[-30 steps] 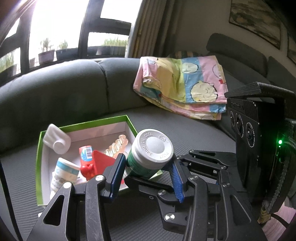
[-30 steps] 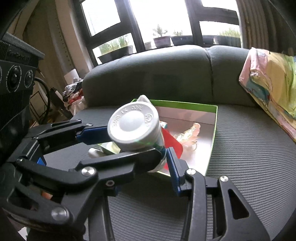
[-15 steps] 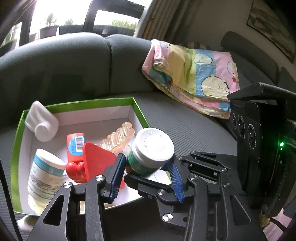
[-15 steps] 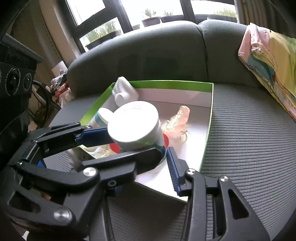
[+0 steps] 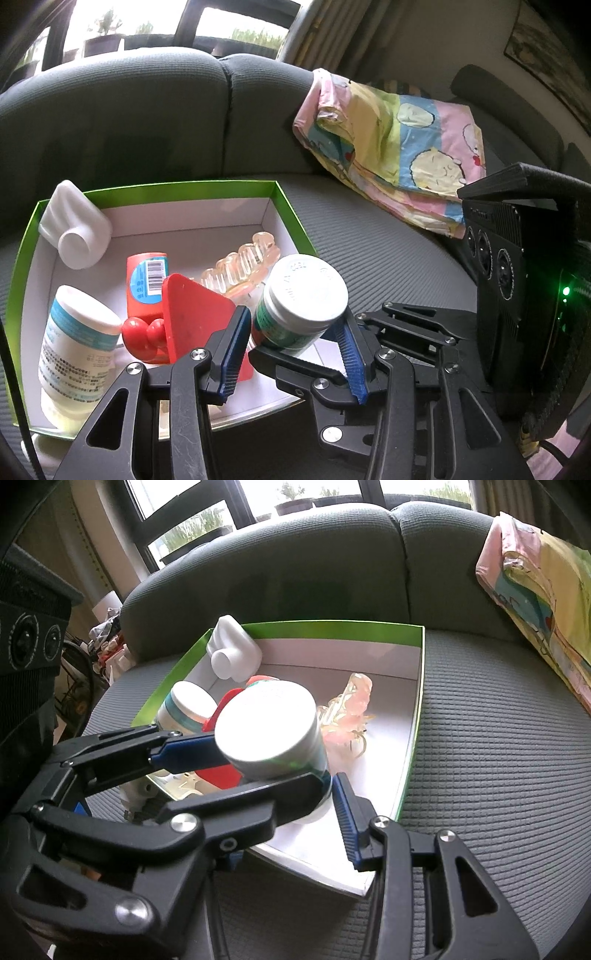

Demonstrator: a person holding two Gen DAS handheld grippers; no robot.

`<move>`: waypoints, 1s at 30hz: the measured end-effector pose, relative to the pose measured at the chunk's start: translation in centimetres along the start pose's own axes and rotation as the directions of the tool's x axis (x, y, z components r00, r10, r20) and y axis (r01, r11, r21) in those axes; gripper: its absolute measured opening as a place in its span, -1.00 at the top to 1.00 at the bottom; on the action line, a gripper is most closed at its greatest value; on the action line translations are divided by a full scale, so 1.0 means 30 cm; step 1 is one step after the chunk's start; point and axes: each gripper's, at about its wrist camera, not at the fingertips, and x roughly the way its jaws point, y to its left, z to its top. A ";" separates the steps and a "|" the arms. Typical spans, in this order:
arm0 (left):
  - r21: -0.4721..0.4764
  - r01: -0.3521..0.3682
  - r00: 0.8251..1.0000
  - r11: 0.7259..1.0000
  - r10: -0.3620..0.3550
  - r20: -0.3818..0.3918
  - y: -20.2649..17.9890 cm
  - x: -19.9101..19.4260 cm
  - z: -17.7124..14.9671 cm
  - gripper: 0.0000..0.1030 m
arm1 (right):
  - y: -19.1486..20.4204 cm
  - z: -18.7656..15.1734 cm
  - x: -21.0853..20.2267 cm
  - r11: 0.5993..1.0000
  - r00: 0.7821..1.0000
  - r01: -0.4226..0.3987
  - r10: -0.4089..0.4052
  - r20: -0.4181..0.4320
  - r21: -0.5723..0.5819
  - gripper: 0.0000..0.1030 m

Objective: Organize rigid objects
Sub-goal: 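Lower the held pill jar into the box with the left tool, then open the left tool to release the pill jar upright in the box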

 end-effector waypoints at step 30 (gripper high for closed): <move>-0.044 -0.140 0.990 0.989 0.141 0.011 0.024 -0.039 0.004 -0.59 | -0.004 0.012 -0.042 0.996 0.996 0.092 -0.093 -0.015 -0.013 -0.24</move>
